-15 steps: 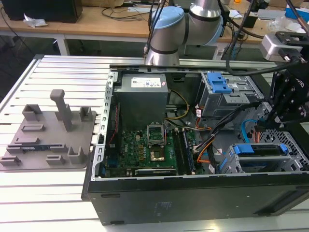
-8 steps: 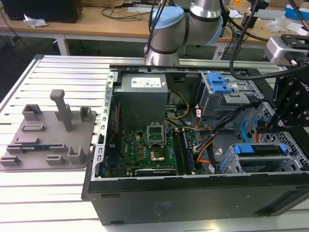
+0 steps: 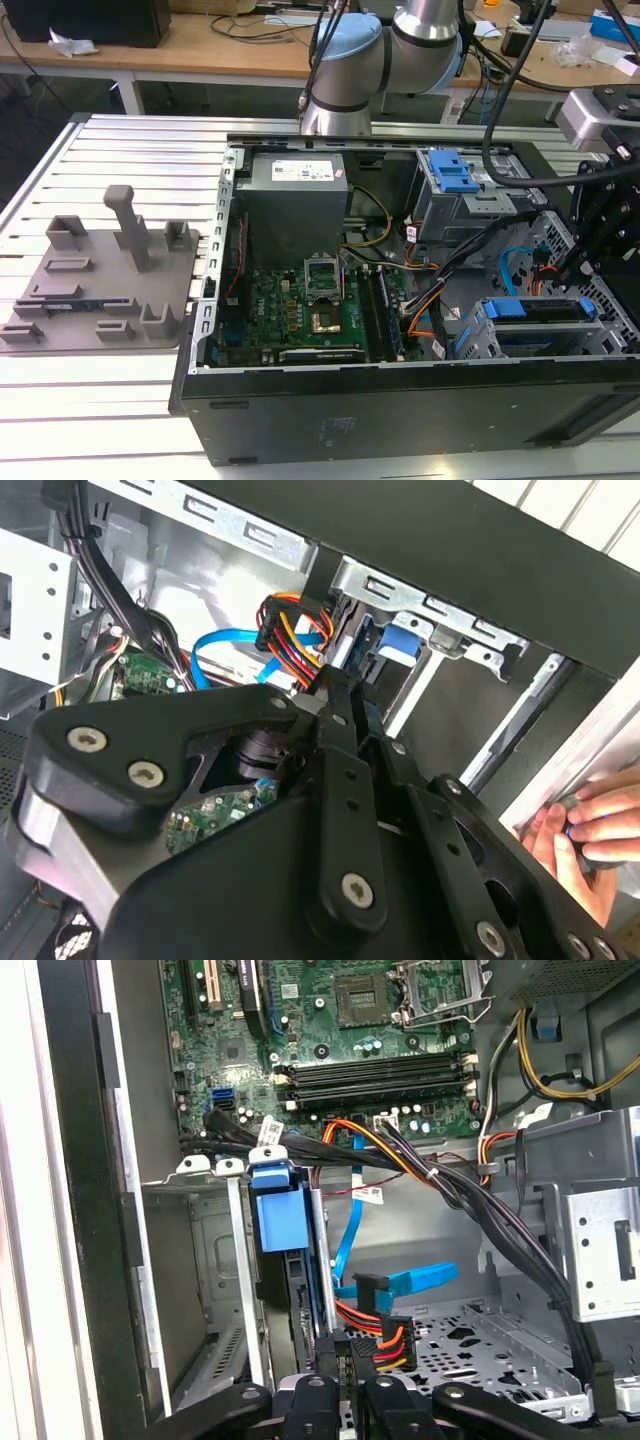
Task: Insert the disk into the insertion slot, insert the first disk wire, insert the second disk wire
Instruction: 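Insert the first disk wire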
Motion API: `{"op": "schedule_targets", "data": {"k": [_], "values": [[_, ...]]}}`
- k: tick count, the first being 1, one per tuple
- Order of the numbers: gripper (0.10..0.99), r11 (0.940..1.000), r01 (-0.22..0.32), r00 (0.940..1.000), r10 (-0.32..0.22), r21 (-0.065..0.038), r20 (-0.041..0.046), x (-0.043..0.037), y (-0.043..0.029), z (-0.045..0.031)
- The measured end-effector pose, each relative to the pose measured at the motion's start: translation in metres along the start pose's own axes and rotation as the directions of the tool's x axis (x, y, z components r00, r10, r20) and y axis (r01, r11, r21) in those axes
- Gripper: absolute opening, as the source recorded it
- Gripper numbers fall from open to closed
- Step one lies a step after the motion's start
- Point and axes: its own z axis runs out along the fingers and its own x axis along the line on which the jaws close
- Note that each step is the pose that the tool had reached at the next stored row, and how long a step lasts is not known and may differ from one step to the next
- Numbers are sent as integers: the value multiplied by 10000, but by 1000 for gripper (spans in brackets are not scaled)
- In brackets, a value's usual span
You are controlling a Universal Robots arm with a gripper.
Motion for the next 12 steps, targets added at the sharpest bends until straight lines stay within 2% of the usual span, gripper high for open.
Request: {"op": "schedule_targets", "data": {"k": [12], "values": [[169, 10000, 3, 10000, -3, 0, -1, 19, 28, 18]]}}
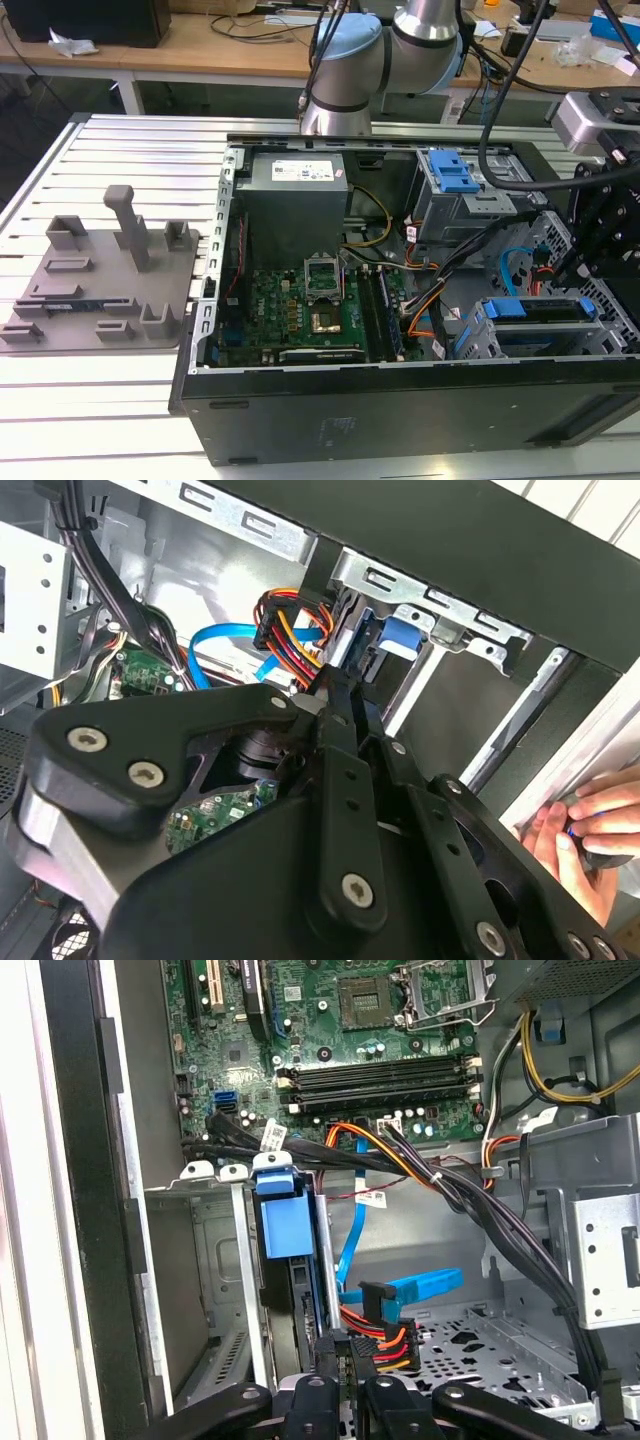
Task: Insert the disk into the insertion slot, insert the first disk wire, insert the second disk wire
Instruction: 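Insert the first disk wire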
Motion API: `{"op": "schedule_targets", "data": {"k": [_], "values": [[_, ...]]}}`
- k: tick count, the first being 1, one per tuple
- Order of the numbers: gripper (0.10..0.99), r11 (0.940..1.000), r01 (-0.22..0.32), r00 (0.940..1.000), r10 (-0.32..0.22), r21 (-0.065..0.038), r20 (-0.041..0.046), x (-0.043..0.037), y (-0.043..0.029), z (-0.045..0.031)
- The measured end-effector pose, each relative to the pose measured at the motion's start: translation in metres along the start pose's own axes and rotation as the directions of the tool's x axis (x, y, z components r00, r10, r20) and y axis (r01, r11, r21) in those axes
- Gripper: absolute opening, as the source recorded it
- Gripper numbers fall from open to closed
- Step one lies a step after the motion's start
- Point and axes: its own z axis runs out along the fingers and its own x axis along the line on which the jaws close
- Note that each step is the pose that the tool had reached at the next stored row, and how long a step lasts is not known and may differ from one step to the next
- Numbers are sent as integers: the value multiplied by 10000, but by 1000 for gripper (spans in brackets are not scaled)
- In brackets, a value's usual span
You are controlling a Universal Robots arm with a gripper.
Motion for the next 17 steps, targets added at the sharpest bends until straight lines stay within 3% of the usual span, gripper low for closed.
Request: {"op": "schedule_targets", "data": {"k": [9, 13, 17], "values": [[169, 9999, 126, 9999, -126, -9, 0, -2, -20, 10], [169, 9995, 305, 9995, -305, -22, 93, 1, -21, 15], [169, 9994, 352, 9993, -352, -24, 98, 7, -22, 17]]}}
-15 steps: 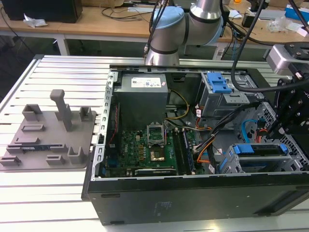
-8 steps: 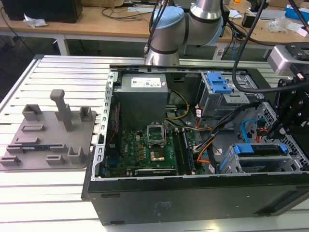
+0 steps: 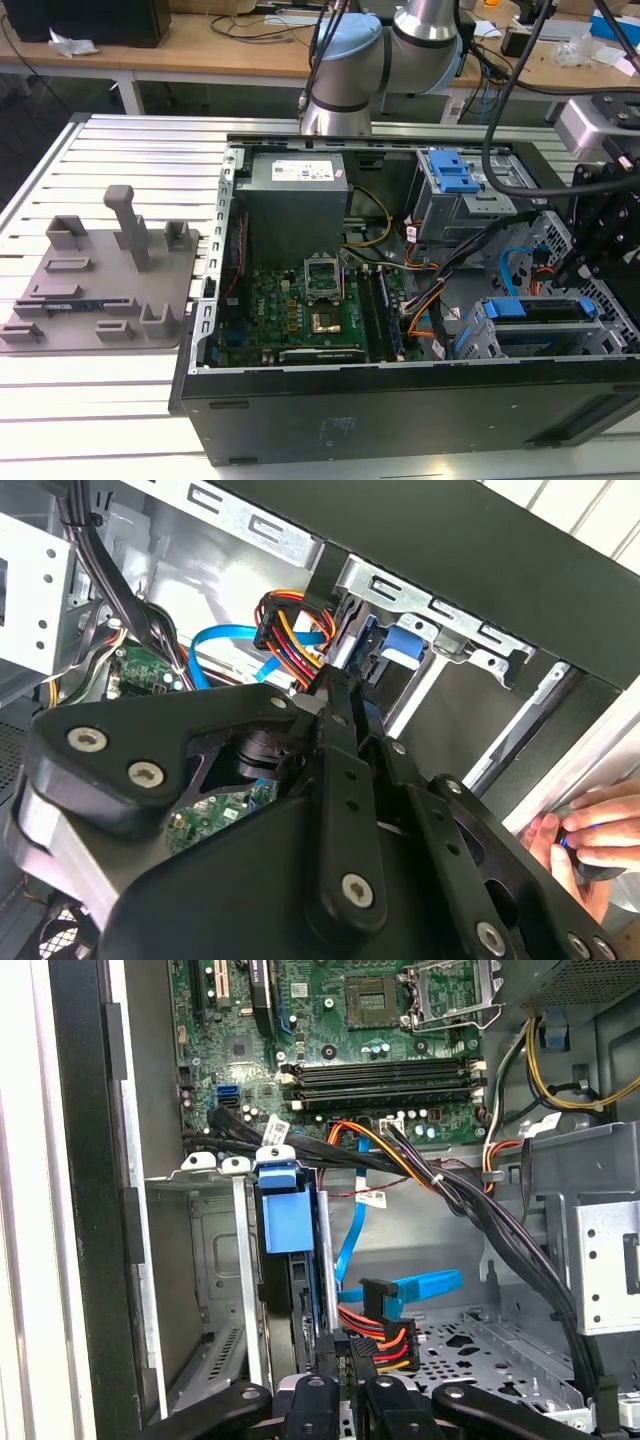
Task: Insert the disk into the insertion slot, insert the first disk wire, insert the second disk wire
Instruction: 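Insert the first disk wire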
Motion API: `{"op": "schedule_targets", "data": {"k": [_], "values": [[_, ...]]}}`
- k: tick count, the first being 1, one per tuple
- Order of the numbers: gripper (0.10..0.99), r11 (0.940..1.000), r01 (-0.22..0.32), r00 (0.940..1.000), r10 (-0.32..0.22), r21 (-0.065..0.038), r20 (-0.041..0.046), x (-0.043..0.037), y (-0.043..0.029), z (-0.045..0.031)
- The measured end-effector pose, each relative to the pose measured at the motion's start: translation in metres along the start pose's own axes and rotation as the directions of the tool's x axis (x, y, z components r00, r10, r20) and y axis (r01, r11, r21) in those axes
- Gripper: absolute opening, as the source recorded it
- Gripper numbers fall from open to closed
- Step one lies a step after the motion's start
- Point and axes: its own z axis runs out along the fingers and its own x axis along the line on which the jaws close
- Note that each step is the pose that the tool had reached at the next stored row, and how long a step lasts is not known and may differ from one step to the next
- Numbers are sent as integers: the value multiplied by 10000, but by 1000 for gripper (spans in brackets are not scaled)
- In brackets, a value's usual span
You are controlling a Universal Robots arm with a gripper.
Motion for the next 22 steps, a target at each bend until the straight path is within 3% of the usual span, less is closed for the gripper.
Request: {"op": "schedule_targets", "data": {"k": [22], "values": [[169, 10000, 0, 10000, 0, 0, 2, 61, -5, 36]]}}
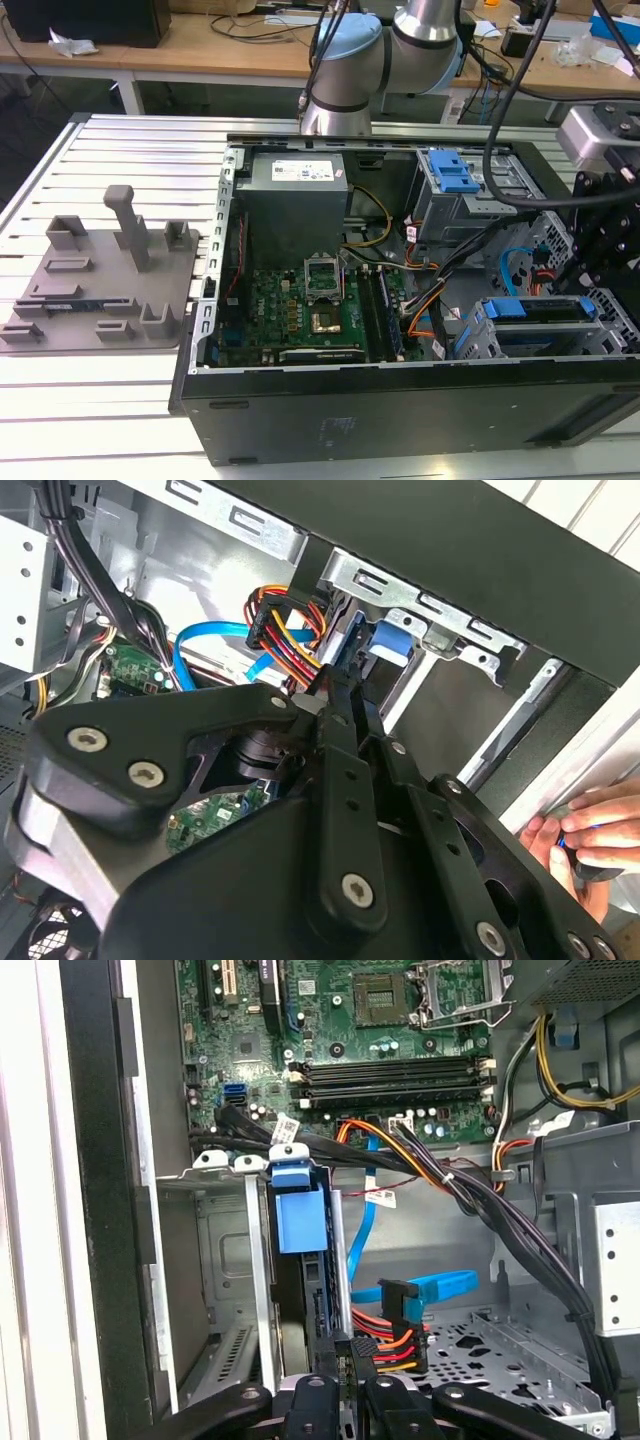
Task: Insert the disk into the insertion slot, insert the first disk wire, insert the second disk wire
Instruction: 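Insert the first disk wire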
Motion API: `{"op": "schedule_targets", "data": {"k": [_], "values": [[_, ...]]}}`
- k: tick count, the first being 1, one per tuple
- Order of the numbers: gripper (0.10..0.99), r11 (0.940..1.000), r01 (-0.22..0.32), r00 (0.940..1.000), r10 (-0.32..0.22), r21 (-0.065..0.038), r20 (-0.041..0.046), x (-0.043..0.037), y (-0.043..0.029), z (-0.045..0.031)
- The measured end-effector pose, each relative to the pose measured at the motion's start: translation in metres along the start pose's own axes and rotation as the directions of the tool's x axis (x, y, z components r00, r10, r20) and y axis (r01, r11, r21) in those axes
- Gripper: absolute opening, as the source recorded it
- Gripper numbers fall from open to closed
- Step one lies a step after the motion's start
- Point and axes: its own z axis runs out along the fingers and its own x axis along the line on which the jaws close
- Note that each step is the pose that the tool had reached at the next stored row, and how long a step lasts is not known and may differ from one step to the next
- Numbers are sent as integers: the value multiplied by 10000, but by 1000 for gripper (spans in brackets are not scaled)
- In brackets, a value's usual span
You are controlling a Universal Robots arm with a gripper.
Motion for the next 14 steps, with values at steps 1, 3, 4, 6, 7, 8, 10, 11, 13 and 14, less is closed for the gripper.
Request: {"op": "schedule_targets", "data": {"k": [1, 3, 4, 6, 7, 8, 10, 11, 13, 14], "values": [[169, 10000, 0, 10000, 0, 0, -1, 2, 0, 2], [169, 10000, 0, 10000, 0, 0, -2, 7, 0, 7], [169, 10000, 0, 10000, 0, 0, -2, 9, 0, 10], [169, 10000, 0, 10000, 0, 0, -3, 18, -1, 15], [169, 10000, 0, 10000, 0, 0, -2, 21, -1, 16], [169, 10000, 0, 10000, 0, 0, -2, 25, -2, 19], [169, 10000, 0, 10000, 0, 0, -1, 31, -2, 23], [169, 10000, 0, 10000, 0, 0, -2, 32, -3, 24], [169, 10000, 0, 10000, 0, 0, -2, 35, -3, 27], [169, 10000, 0, 10000, 0, 0, -3, 37, -3, 30]]}}
